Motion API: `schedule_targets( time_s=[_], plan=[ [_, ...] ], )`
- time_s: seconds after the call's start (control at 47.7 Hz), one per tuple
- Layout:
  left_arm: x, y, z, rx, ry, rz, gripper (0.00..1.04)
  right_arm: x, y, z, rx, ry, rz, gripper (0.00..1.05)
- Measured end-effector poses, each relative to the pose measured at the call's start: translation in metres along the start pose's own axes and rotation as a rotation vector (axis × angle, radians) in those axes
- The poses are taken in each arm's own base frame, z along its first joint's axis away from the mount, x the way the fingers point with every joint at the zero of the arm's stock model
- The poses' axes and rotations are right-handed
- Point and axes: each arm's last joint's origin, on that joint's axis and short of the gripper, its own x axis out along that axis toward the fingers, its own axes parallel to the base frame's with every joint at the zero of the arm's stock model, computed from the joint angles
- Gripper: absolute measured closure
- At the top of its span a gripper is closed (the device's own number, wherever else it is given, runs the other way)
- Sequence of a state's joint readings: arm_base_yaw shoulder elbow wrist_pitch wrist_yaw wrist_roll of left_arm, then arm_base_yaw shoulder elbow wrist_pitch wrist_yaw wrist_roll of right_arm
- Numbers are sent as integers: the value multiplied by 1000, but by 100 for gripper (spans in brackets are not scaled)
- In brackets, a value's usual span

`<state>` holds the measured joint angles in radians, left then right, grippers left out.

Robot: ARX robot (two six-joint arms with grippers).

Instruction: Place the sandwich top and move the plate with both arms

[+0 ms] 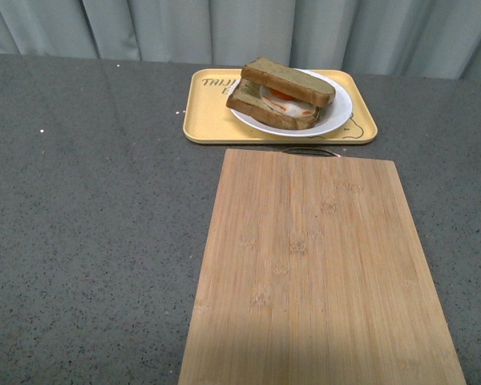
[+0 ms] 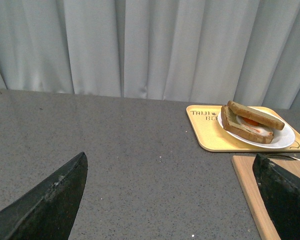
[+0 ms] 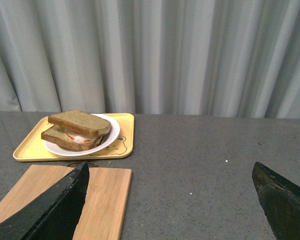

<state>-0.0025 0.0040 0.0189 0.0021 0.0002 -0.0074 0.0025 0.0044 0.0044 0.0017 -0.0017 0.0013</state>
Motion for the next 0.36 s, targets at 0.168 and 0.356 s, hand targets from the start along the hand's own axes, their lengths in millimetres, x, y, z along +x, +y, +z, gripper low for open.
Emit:
schedule_targets(
  time_s=[0.168, 0.356],
  plan=[
    [0, 0, 0, 0, 0, 0, 7, 0, 0, 0, 0, 0, 0, 9],
    [0, 0, 0, 0, 0, 0, 7, 0, 0, 0, 0, 0, 0, 9]
  ],
)
